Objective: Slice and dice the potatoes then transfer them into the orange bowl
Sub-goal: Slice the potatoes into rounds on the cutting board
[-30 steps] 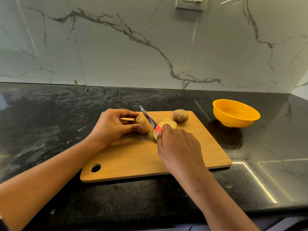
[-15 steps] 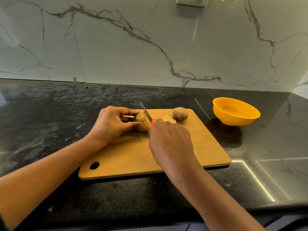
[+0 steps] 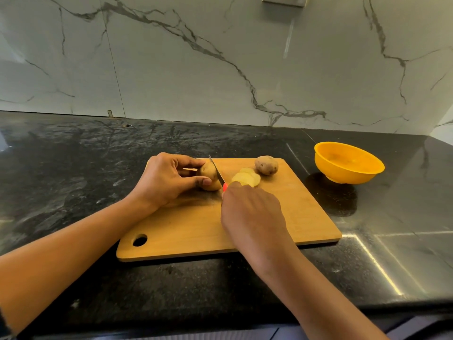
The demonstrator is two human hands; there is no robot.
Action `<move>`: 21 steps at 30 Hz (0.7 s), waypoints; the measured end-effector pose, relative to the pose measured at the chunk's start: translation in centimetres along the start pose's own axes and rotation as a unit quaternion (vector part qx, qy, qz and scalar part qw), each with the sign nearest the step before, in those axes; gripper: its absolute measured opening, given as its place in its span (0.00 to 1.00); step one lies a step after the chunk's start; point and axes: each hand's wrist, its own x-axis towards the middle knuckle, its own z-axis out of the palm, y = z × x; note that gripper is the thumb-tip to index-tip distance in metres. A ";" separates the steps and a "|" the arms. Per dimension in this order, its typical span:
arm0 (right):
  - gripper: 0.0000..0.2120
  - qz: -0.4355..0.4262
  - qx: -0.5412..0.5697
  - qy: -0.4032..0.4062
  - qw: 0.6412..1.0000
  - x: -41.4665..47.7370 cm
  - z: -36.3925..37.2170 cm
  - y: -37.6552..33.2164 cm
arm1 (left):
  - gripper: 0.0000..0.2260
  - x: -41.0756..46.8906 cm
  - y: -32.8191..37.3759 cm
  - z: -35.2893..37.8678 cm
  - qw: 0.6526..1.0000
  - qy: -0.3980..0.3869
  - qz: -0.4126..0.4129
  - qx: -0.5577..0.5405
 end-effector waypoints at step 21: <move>0.12 0.018 -0.011 -0.093 0.995 1.0 0.3 -0.4 | 0.24 0.2 0.0 0.0 1.000 -0.001 -0.005 0.008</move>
